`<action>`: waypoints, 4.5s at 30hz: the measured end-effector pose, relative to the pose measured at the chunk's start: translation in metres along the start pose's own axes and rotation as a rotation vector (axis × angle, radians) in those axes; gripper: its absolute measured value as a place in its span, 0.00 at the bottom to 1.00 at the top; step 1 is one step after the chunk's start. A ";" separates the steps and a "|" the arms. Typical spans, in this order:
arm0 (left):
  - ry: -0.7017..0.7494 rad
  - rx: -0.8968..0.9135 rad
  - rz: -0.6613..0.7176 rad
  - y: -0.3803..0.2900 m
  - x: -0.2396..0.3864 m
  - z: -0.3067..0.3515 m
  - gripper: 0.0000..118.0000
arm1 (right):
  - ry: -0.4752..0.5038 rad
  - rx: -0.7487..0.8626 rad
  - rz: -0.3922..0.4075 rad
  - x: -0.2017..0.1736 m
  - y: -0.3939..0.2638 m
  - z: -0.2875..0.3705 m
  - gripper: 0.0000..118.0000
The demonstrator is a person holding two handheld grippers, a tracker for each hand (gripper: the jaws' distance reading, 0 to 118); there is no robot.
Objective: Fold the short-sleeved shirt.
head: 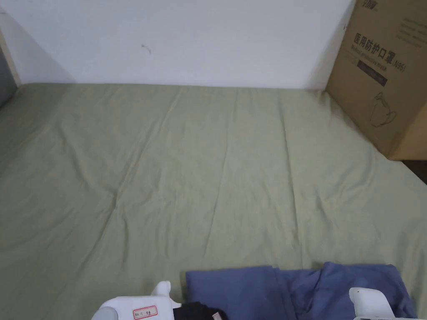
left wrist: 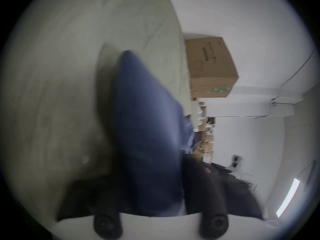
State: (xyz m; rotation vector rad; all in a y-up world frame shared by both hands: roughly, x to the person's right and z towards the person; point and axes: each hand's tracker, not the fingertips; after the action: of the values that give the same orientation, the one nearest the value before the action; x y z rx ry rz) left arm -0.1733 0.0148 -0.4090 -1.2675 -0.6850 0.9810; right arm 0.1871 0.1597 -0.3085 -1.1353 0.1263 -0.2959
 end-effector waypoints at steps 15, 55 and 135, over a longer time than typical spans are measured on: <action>0.077 0.163 -0.054 0.027 -0.023 0.127 0.10 | 0.032 -0.031 -0.004 -0.012 0.010 -0.013 0.03; 0.289 -0.105 -0.483 0.001 0.205 -0.046 0.98 | 0.061 0.043 -0.303 0.114 -0.021 -0.002 0.03; 0.803 0.189 -0.152 0.159 -0.008 0.292 0.20 | 0.045 -0.063 0.109 -0.071 0.073 -0.070 0.03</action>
State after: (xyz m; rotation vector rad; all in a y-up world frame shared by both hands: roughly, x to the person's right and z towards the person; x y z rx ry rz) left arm -0.4647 0.1426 -0.5049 -1.2819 -0.0541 0.3374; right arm 0.1144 0.1484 -0.4076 -1.1799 0.2373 -0.2219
